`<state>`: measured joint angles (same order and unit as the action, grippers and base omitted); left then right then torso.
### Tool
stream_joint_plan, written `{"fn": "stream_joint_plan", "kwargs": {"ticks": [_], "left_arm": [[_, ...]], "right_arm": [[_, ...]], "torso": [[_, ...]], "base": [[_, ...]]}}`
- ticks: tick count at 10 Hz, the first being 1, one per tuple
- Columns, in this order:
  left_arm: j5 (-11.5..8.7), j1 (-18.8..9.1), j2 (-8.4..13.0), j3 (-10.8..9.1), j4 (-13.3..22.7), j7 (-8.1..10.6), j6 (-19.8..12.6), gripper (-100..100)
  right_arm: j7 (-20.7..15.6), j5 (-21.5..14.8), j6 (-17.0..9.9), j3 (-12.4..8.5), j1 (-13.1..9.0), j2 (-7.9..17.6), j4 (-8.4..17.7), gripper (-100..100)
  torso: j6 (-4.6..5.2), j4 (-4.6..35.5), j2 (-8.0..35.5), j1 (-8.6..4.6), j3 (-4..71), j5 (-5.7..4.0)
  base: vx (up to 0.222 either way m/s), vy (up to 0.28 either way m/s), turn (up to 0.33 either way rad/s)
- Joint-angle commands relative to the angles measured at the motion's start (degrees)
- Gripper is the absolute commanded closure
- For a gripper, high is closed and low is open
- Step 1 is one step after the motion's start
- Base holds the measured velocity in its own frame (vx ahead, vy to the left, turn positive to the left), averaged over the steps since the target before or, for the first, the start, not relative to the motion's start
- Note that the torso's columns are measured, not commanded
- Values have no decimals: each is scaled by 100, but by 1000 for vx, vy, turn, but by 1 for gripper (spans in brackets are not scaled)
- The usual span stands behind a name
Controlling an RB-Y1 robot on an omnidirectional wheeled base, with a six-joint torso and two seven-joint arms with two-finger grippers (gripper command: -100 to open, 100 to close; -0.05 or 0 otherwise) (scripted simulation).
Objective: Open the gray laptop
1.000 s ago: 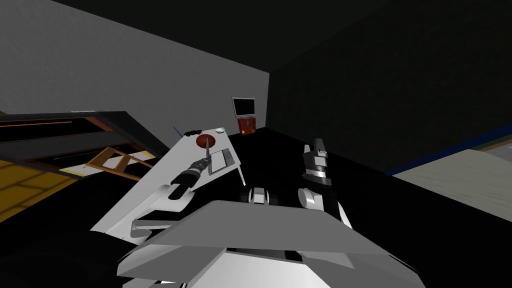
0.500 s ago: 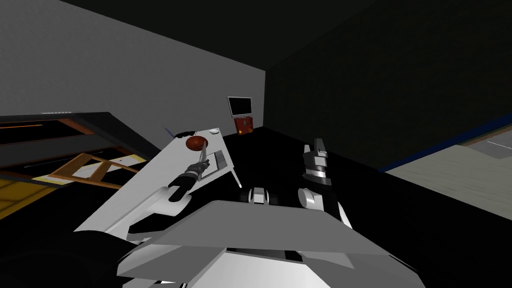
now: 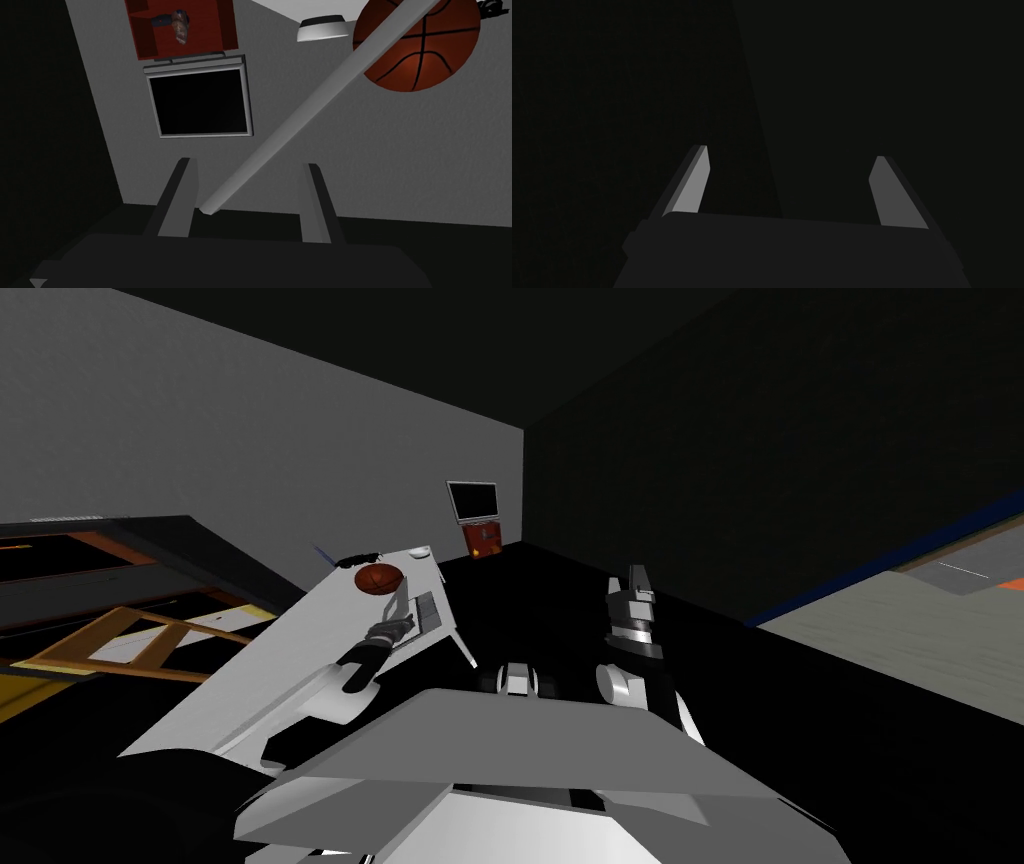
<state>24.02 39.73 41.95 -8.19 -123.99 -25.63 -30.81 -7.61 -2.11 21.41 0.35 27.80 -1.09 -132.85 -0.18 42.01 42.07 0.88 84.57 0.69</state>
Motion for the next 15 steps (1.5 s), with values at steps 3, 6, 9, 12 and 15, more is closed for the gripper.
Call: {"fn": "stream_joint_plan", "kwargs": {"ticks": [3, 6, 9, 12, 15], "left_arm": [[354, 122, 101, 151, 633, -335, -48, 100], [295, 282, 218, 29, 168, -334, -156, -100], [217, 497, 341, -31, -253, -357, -359, -100], [138, 713, 465, -91, -656, -380, -563, -100], [21, 1036, 650, -181, -1242, -415, -868, -100]], "right_arm": [[0, 0, 0, 0, 0, 0, 0, 0], [0, 0, 0, -2, 0, 1, 0, 0], [0, 0, 0, -1, 0, 1, 0, 0], [0, 0, 0, -1, 0, 1, 0, 0], [0, 0, 0, -1, 0, 1, 0, 0]], "torso": [[1, -4, -10, -2, 5, -2], [10, 29, 31, -34, -10, -44], [19, 27, 23, -98, -1, -72], [18, 26, 16, -90, 3, -70], [18, 28, 24, -85, -2, -68]], "base": [[55, -105, -62], [25, -11, 24], [32, 29, 38], [40, 15, 44], [34, 21, 49]]}}
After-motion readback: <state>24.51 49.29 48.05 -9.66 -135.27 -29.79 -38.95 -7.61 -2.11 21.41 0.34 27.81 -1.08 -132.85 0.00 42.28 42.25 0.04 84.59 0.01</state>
